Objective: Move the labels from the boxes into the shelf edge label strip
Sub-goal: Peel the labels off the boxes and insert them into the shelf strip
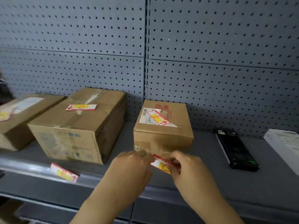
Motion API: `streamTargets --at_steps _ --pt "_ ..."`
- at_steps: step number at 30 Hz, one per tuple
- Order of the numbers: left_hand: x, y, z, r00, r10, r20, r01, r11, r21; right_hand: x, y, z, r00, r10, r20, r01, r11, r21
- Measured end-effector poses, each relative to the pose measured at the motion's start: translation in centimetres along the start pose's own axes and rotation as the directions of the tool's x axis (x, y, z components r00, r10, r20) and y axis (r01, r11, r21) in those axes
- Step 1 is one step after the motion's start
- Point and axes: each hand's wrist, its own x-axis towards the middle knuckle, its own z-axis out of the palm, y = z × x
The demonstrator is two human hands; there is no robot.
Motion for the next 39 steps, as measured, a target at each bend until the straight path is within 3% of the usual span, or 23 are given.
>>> streamTargets --at_steps 6,8,16,24,32,39 --pt "-0.4 -3.0 1.2 0.975 0.107 0.194 -0.115 0.993 0.032 -0.2 -2.1 1.9 0.993 0.116 0.022 -0.117 0.993 0.026" --pt "-0.6 -2.3 1.4 0.967 0.080 0.243 -0.072 0.997 -0.040 -0.2 -1.7 2.1 0.987 0.156 0.024 -0.157 0.987 0.019" --pt "-0.3 -0.7 4.4 0.890 0.052 0.453 -0.050 0.999 -0.017 -0.6 -0.3 2.3 0.970 0.227 0.084 -0.235 0.968 0.093" --pt "-0.7 -0.9 4.9 0.950 0.083 0.300 -0.082 0.996 -0.016 -0.4 -0.4 2.6 0.978 0.193 0.076 -0.200 0.975 0.100" --pt "-0.5 -0.4 5.2 0.946 0.084 0.314 -0.115 0.990 0.081 -0.5 0.5 3.1 0.981 0.177 0.084 -0.185 0.979 0.090" --pt "-0.4 -0.3 5.4 0.943 0.078 0.322 -0.100 0.993 0.054 -0.7 0.7 3.3 0.992 0.118 0.045 -0.123 0.983 0.136"
